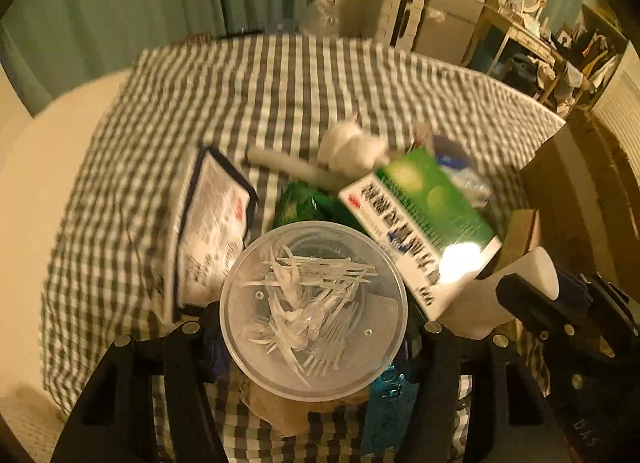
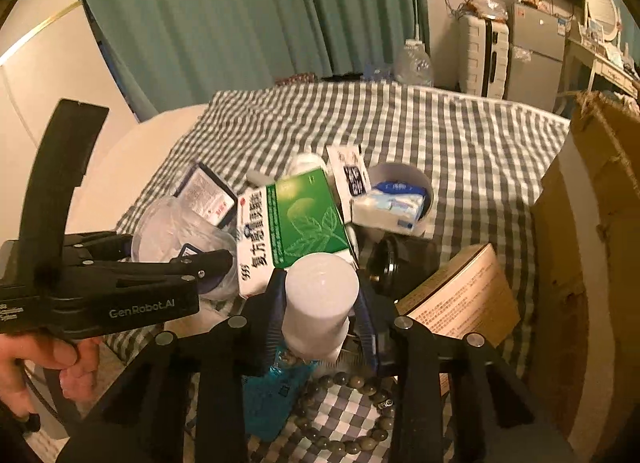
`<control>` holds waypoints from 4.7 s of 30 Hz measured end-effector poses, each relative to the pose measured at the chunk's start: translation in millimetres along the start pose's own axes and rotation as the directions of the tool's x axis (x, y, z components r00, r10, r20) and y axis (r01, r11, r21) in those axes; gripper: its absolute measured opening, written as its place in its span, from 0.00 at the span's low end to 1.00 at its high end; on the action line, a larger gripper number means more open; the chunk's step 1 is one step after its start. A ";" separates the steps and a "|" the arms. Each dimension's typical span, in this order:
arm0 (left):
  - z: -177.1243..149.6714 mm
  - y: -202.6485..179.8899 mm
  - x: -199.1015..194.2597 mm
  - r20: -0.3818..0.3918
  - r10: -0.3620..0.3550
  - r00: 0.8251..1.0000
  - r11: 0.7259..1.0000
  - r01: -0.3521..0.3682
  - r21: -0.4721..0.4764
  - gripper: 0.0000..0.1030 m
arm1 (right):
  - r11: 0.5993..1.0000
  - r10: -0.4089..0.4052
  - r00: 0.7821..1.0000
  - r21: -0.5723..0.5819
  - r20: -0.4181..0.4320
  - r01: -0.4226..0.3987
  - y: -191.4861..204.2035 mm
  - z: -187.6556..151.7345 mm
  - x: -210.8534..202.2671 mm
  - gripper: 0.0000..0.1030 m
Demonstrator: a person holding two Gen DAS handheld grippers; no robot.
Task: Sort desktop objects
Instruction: 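Carry the clear fork container with left tool while right tool carries white bottle to box, then lower both held items into the cardboard box and open both tools, then move both tools back over the items on the bed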
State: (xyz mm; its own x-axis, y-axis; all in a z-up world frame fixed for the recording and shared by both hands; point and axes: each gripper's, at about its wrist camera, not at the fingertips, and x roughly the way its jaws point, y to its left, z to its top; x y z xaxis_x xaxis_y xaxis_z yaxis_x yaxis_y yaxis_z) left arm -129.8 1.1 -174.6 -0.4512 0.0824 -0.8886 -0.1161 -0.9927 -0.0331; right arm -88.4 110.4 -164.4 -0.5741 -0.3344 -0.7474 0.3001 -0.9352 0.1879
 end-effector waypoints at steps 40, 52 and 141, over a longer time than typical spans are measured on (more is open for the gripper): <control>-32.8 -70.5 -252.2 0.517 -0.071 0.853 0.988 -0.013 0.157 0.61 | 0.978 -0.164 0.846 -0.028 0.508 0.207 37.6 7.4 -269.2 0.31; -32.8 -127.3 -269.2 0.505 -0.171 0.846 0.971 0.060 0.230 0.61 | 0.966 -0.238 0.776 0.063 0.584 0.249 -20.7 -3.2 -341.6 0.31; -26.7 42.7 -291.3 0.596 0.005 0.803 0.998 -0.039 0.044 1.00 | 0.953 -0.283 0.834 0.237 0.474 0.189 21.0 12.7 -324.8 1.00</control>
State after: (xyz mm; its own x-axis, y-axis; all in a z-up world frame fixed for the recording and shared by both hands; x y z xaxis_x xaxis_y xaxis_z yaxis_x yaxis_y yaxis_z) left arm 20.3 -67.6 70.6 -0.8905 0.1137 -0.4405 -0.1371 -0.9903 0.0215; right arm 94.7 197.9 90.3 -0.9248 -0.0689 -0.3741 -0.0033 -0.9820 0.1889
